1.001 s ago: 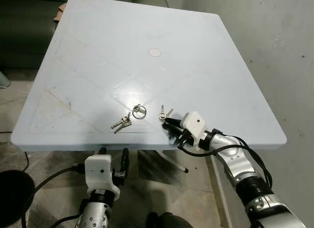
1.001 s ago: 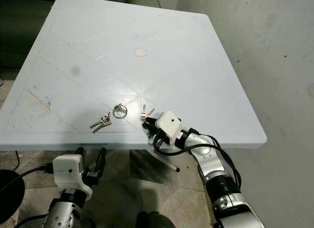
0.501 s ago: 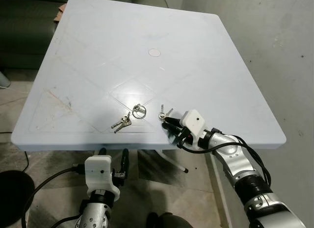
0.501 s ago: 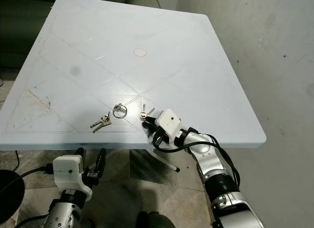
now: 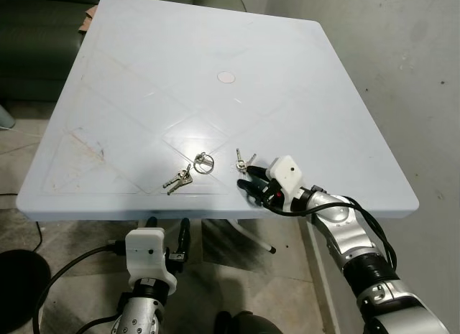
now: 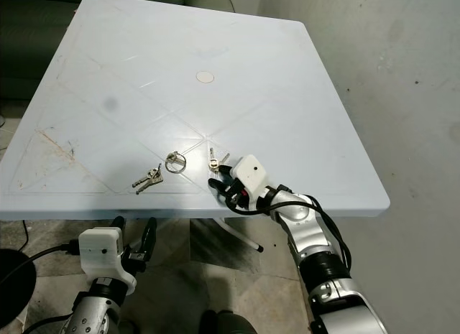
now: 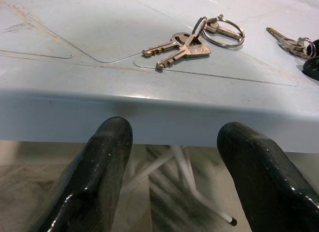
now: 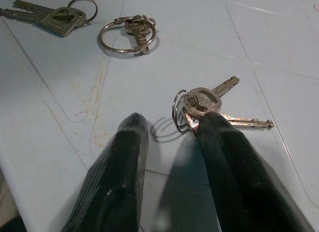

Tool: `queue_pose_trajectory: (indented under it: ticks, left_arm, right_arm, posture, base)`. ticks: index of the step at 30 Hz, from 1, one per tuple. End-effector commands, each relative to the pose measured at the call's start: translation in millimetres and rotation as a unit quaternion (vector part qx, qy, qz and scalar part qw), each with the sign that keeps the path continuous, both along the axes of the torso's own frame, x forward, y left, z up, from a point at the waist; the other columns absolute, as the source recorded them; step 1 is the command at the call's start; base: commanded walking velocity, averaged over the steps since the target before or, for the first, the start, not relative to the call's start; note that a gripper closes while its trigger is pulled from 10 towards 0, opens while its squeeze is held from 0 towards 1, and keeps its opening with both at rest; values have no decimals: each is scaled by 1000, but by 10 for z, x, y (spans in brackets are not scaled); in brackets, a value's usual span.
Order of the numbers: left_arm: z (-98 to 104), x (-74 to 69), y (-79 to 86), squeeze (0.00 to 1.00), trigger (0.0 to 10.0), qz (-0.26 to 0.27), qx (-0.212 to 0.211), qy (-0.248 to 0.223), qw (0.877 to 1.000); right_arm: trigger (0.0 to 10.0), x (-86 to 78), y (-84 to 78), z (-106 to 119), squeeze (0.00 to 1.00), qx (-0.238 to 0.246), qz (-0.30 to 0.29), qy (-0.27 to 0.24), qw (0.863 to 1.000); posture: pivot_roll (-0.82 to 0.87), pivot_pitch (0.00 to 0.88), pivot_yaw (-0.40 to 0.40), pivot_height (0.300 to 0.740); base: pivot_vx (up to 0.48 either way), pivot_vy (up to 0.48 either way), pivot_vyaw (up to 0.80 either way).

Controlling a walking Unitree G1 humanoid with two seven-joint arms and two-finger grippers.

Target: Hang keys on a hook

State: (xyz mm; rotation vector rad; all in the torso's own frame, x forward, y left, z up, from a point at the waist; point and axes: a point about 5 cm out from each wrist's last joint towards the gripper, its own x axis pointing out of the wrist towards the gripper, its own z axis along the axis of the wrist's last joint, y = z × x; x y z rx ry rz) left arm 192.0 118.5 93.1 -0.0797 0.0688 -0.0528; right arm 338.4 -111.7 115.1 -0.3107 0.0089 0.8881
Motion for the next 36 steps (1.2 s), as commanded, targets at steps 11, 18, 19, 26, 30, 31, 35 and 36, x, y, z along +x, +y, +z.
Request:
queue_pose_trajectory:
  ticks: [11, 18, 19, 26, 30, 31, 35, 36]
  left_arm:
    - [-28, -34, -58, 0, 10000, -3, -9, 10, 1000]
    - [-25, -30, -59, 0, 10000, -4, -9, 10, 1000]
    - [-25, -30, -59, 0, 10000, -4, -9, 10, 1000]
    - [-22, -27, -56, 0, 10000, -2, -7, 10, 1000]
    - [-21, -27, -51, 0, 10000, 0, -8, 10, 1000]
    - [-22, -28, -50, 0, 10000, 1, -8, 10, 1000]
    - [-22, -30, -51, 0, 10000, 1, -9, 10, 1000]
    - [-21, -30, -50, 0, 10000, 2, -8, 10, 1000]
  right_arm:
    - [10000, 11, -40, 34, 0, 65, -18, 22, 997]
    - [10000, 30, -32, 37, 0, 71, -37, 20, 997]
    - [10000, 29, -32, 37, 0, 72, -37, 20, 997]
    - [10000, 13, -3, -6, 0, 55, -46, 23, 997]
    - [10000, 6, 11, -10, 0, 54, -45, 23, 997]
    - [10000, 5, 15, -10, 0, 54, -45, 22, 997]
    - [10000, 16, 23, -9, 0, 48, -60, 16, 997]
    - [10000, 19, 24, -11, 0, 47, -62, 18, 997]
  posture:
    - [40, 212, -148, 728]
    - [39, 212, -147, 728]
    - [39, 212, -147, 728]
    - [41, 214, -147, 728]
    - [41, 214, -147, 728]
    - [41, 214, -147, 728]
    - [43, 214, -148, 728]
    - [44, 214, -148, 728]
  base:
    - [0, 0, 0]
    - [0, 0, 0]
    - [0, 0, 0]
    - [0, 0, 0]
    - [0, 0, 0]
    - [0, 0, 0]
    - [0, 0, 0]
    - [0, 0, 0]
